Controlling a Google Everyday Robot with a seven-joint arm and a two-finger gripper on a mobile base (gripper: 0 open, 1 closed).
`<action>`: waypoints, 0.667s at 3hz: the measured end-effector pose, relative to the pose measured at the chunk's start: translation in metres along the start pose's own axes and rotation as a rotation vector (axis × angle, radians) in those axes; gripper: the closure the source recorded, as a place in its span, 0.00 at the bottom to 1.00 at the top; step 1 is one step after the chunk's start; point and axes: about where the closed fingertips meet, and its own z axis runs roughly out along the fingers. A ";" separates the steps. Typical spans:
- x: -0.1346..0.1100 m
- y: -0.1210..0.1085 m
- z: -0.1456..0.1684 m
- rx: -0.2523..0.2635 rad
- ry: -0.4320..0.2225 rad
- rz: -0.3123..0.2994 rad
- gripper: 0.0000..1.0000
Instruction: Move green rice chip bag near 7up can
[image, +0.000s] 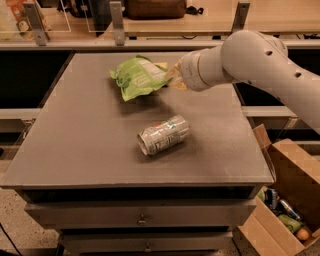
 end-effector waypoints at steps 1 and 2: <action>-0.005 0.011 -0.024 -0.023 0.012 0.006 1.00; -0.009 0.018 -0.050 -0.057 0.030 -0.003 1.00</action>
Offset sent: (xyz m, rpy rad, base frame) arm -0.0702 -0.0518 0.0245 -0.0998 0.0377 -0.0477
